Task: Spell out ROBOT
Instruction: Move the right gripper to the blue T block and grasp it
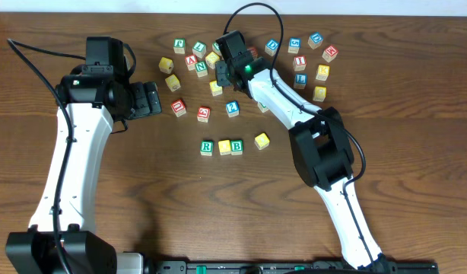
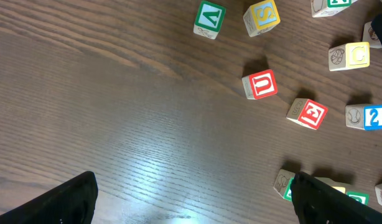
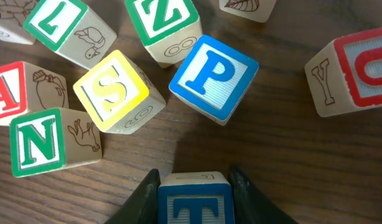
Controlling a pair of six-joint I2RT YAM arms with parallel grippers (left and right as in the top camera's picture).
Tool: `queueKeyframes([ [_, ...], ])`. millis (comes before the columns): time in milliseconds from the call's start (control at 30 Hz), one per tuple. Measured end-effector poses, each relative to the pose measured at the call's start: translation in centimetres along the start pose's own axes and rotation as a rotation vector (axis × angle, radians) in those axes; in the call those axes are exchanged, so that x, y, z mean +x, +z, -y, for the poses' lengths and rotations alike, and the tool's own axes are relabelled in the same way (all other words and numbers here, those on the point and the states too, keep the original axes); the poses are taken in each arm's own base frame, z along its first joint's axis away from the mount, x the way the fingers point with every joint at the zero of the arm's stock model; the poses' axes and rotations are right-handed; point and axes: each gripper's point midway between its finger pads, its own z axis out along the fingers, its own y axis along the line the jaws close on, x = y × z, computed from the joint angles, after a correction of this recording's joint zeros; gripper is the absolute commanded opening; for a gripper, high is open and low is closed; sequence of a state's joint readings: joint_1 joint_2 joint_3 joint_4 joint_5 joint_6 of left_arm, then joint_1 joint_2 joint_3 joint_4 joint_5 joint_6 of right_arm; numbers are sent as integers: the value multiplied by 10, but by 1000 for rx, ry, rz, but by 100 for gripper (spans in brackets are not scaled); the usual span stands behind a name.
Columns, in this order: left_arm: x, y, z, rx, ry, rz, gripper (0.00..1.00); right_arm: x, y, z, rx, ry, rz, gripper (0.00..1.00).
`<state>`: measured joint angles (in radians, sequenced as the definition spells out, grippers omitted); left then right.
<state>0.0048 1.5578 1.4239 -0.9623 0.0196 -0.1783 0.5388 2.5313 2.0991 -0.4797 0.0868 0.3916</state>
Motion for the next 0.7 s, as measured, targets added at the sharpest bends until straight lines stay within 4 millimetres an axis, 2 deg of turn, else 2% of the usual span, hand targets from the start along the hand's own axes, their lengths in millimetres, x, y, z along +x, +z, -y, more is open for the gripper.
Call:
queueKeyframes([
  [67, 0, 0, 0, 0, 0, 0, 98, 1, -1, 1, 4, -1, -8, 15],
  [200, 0, 0, 0, 0, 0, 0, 98, 6, -14, 6, 23, -5, -53, 11],
  [333, 0, 0, 0, 0, 0, 0, 98, -2, -50, 13, 40, -8, -81, 10],
  [367, 0, 0, 0, 0, 0, -1, 98, -12, -73, 16, 43, -3, -80, 10],
  [400, 0, 0, 0, 0, 0, 1, 98, -17, -88, 18, 45, 0, -76, 10],
  [467, 0, 0, 0, 0, 0, 1, 97, -30, -136, 25, 53, 8, -74, 10],
  [567, 0, 0, 0, 0, 0, 0, 97, -42, -219, 37, 62, 18, -62, 12],
  [600, 0, 0, 0, 0, 0, 0, 98, -38, -248, 43, 71, 19, -78, 12],
  [667, 0, 0, 0, 0, 0, -1, 98, -28, -278, 51, 86, 17, -109, 12],
  [700, 0, 0, 0, 0, 0, 1, 98, -15, -290, 57, 105, 10, -160, 11],
])
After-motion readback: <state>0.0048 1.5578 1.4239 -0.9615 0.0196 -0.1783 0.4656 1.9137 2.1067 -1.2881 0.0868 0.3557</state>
